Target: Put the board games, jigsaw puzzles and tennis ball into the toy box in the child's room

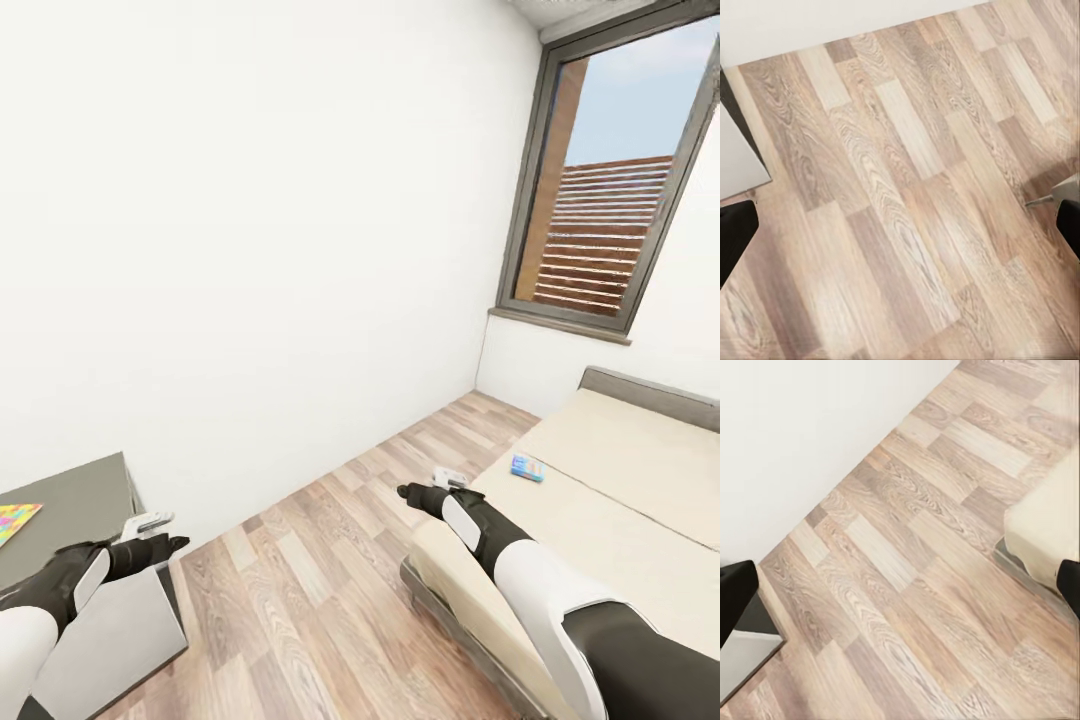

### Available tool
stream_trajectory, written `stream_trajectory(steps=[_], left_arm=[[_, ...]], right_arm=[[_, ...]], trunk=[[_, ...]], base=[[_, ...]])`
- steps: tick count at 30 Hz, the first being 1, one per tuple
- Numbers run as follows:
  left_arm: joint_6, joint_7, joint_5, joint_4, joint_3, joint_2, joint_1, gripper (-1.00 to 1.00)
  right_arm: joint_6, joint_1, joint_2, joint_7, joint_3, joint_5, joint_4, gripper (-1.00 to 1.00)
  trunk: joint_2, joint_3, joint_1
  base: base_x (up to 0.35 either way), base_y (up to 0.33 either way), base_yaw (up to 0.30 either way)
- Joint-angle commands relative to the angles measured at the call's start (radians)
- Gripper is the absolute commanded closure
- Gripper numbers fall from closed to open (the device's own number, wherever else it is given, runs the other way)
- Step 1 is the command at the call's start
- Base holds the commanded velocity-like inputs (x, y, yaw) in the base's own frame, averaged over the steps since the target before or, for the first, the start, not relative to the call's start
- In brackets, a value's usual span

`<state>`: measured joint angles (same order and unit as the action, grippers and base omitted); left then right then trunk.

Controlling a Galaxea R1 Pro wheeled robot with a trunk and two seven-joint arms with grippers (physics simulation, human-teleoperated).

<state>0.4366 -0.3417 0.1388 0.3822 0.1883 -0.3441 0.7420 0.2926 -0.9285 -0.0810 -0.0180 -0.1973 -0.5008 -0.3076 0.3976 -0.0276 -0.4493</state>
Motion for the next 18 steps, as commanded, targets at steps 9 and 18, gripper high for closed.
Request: stream_trajectory(steps=[9,18], left_arm=[[0.008,-0.002,0.007,0.002,0.005,-0.003,0.0,-1.0],[0.008,-0.003,0.007,0.003,0.006,-0.004,0.0,-1.0]], right_arm=[[0.003,-0.001,0.0,-0.002,-0.005,-0.004,-0.001,-1.0],[0.003,-0.001,0.001,-0.003,-0.005,-0.004,-0.001,-1.0]], trunk=[[0.002,-0.002,-0.001],[0.002,-0.002,-0.001]], base=[[0.001,0.007,-0.278],[0.0,0.032,-0.278]])
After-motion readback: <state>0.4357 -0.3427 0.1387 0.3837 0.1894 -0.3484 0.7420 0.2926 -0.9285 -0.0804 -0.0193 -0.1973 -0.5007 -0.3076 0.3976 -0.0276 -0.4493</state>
